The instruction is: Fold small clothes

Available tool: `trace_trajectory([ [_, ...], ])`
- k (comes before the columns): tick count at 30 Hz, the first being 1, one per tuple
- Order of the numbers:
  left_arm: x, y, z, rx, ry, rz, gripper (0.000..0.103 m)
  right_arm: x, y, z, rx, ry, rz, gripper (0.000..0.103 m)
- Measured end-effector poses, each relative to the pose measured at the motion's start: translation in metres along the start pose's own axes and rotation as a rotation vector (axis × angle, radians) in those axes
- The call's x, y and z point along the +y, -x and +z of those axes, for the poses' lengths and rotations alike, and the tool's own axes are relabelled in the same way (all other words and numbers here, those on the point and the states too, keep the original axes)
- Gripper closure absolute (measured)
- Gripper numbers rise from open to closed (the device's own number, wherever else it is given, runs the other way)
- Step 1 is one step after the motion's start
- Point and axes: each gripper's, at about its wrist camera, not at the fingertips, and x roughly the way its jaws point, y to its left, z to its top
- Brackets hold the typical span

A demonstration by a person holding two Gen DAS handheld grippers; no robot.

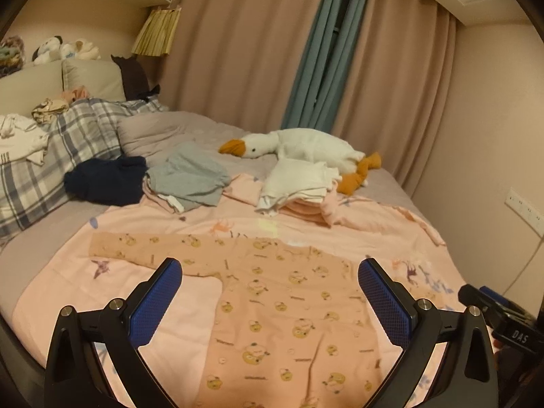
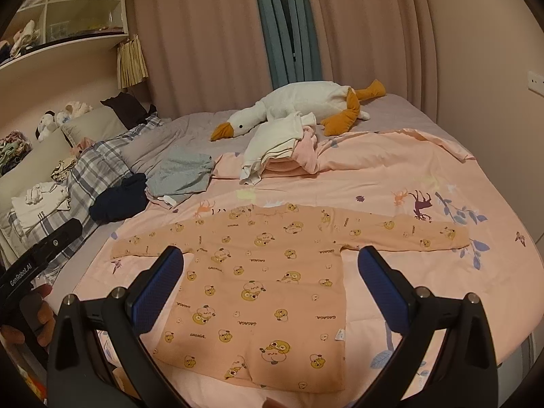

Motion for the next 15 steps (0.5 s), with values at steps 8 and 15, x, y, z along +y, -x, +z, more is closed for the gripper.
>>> trace_trajectory([
  [8, -0.0047, 0.0067, -0.0067, 0.009, -0.036, -0.065, 0.0, 0.0058, 0.0037, -0.0037, -0.018, 0.009, -0.028, 0.0],
  [15, -0.0043, 0.0027, -0.0076, 0.031, -0.04, -0.081, 0.0, 0.0068, 0.005, -0.0049, -0.022, 0.006, -0.033, 0.0],
])
